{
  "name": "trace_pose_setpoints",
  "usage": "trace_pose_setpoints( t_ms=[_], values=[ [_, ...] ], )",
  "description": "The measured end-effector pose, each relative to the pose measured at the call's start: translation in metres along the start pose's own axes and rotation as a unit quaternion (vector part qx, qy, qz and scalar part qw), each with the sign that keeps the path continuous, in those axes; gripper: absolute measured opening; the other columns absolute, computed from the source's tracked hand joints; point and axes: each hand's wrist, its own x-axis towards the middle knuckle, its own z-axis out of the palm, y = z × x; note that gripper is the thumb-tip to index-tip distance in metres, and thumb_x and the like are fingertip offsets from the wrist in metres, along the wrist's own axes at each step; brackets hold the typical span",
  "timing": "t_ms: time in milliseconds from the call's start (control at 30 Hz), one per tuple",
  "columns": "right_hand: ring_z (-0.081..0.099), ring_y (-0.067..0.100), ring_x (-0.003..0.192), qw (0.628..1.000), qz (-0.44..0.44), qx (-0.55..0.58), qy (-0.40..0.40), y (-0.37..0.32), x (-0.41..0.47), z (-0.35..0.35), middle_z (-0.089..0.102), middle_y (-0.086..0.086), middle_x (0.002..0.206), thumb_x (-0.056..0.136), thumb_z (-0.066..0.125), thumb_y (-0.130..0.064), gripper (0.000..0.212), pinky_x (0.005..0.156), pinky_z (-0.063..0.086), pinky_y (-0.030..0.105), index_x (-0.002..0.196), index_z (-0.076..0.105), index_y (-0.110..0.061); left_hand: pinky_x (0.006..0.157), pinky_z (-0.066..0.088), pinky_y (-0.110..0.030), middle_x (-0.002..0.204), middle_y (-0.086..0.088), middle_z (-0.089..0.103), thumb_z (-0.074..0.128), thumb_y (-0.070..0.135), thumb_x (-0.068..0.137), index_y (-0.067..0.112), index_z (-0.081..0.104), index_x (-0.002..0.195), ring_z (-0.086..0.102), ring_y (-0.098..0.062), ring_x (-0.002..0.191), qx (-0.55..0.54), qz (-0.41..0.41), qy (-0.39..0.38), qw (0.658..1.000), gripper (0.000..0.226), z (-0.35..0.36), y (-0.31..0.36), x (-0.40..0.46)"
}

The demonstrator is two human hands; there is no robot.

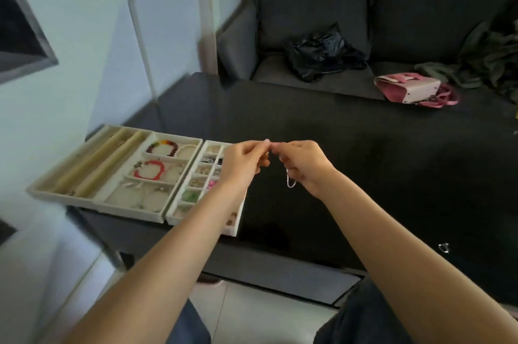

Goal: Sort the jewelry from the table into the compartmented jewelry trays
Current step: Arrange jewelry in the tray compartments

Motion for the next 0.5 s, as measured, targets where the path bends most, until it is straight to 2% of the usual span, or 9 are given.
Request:
trace_pose_setpoints(
  t_ms=[67,133,200,267,300,367,433,500],
  values=[
    [0.035,0.005,0.048,0.994,0.066,0.079,-0.046,-0.007,0.010,0.016,0.050,-0.001,0.064,0.090,0.062,-0.020,0.024,0.040,0.028,0.014,0.102,0.067,0.001,0.060,0.048,-0.018,0.073,0.005,0.066,0.058,0.025,0.093,0.017,0.069,0.091,0.060,-0.001,0.062,0.042,0.042,0.036,0.998,0.015,-0.016,-0.005,0.007],
    [0.035,0.005,0.047,0.982,0.097,0.134,-0.090,-0.012,0.021,0.036,0.049,-0.001,0.065,0.093,0.057,-0.014,0.019,0.038,0.026,0.013,0.101,0.065,0.001,0.063,0.049,-0.019,0.072,0.006,0.066,0.058,0.025,0.092,0.017,0.070,0.090,0.060,-0.001,0.062,0.077,0.081,0.065,0.992,0.014,-0.033,-0.010,0.015],
    [0.034,0.005,0.048,0.978,0.100,0.147,-0.112,-0.016,0.029,0.051,0.048,-0.001,0.067,0.094,0.054,-0.011,0.015,0.039,0.025,0.013,0.097,0.064,-0.001,0.061,0.050,-0.016,0.071,0.009,0.065,0.058,0.023,0.092,0.017,0.070,0.092,0.060,0.001,0.060,0.091,0.110,0.077,0.987,0.013,-0.045,-0.014,0.019],
    [0.033,0.006,0.050,0.980,0.087,0.131,-0.120,-0.020,0.037,0.064,0.048,-0.001,0.067,0.094,0.053,-0.010,0.013,0.044,0.025,0.016,0.095,0.063,-0.002,0.058,0.048,-0.015,0.072,0.006,0.066,0.058,0.022,0.092,0.016,0.070,0.094,0.059,0.000,0.059,0.059,0.091,0.085,0.990,0.013,-0.056,-0.020,0.027],
    [0.033,0.006,0.050,0.981,0.079,0.124,-0.122,-0.022,0.040,0.070,0.047,-0.001,0.066,0.094,0.052,-0.009,0.011,0.046,0.025,0.017,0.093,0.062,-0.003,0.057,0.047,-0.016,0.070,0.005,0.065,0.058,0.023,0.092,0.014,0.069,0.094,0.057,-0.002,0.057,0.025,0.059,0.082,0.995,0.014,-0.061,-0.022,0.031],
    [0.033,0.005,0.051,0.983,0.063,0.118,-0.128,-0.028,0.044,0.079,0.046,-0.001,0.065,0.093,0.052,-0.008,0.011,0.049,0.026,0.018,0.087,0.061,-0.004,0.056,0.043,-0.018,0.063,0.003,0.059,0.059,0.020,0.092,0.010,0.069,0.092,0.052,-0.003,0.055,-0.112,-0.038,0.072,0.990,0.014,-0.068,-0.024,0.037],
    [0.033,0.005,0.052,0.982,0.047,0.119,-0.140,-0.034,0.046,0.084,0.047,-0.001,0.065,0.093,0.053,-0.007,0.011,0.049,0.028,0.017,0.088,0.062,-0.003,0.056,0.045,-0.018,0.065,-0.001,0.056,0.061,0.011,0.089,0.005,0.066,0.090,0.051,-0.006,0.056,-0.292,-0.152,0.071,0.942,0.009,-0.071,-0.021,0.041],
    [0.035,0.005,0.053,0.980,0.028,0.118,-0.158,-0.038,0.048,0.088,0.049,-0.001,0.066,0.092,0.055,-0.007,0.009,0.048,0.031,0.015,0.087,0.062,-0.003,0.059,0.049,-0.017,0.073,-0.007,0.058,0.061,0.005,0.089,0.000,0.063,0.092,0.054,-0.009,0.063,-0.437,-0.217,0.094,0.868,0.006,-0.073,-0.020,0.043]
  ],
)
